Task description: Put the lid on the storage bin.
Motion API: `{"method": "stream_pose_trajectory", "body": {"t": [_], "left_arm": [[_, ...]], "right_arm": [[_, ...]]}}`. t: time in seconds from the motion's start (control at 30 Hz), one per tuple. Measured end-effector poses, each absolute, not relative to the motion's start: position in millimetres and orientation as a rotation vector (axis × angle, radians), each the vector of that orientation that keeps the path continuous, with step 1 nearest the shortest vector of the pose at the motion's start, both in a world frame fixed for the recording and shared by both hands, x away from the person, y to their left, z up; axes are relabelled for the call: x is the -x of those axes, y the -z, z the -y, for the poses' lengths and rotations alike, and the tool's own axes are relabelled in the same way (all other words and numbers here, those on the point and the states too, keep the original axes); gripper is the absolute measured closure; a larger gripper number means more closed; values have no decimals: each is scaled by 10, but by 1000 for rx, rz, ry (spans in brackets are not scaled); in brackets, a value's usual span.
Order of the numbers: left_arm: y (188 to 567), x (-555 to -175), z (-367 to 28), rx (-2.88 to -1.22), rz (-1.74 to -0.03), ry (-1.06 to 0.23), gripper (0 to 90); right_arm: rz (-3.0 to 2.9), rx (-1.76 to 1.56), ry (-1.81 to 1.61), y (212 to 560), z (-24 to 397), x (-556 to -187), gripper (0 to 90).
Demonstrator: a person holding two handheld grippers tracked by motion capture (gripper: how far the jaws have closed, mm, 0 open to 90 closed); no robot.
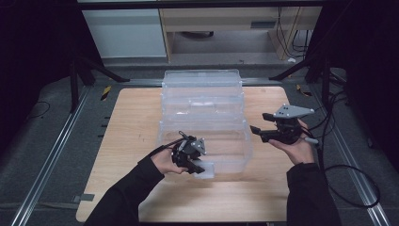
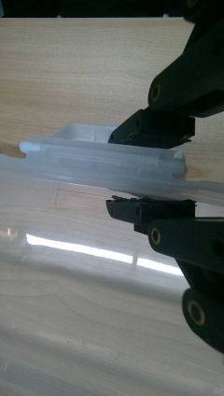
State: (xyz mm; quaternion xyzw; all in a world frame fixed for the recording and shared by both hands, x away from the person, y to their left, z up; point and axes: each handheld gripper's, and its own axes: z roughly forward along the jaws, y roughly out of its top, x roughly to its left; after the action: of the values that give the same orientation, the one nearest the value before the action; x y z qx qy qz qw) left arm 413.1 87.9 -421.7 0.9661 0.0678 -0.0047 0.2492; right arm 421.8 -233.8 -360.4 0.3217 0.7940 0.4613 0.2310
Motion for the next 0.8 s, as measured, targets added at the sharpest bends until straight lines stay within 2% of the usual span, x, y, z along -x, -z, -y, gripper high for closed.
{"method": "stream_pose_trajectory", "body": {"t": [0.23, 0.8], "left_arm": [[4216, -4142, -877, -2636, -179, 23, 671], [4220, -4138, -875, -2639, -156, 16, 671]], "right_arm": [[-2239, -786, -1286, 3358, 2167, -4426, 351], [-2379, -607, -1314, 3081, 1786, -4889, 421]]}}
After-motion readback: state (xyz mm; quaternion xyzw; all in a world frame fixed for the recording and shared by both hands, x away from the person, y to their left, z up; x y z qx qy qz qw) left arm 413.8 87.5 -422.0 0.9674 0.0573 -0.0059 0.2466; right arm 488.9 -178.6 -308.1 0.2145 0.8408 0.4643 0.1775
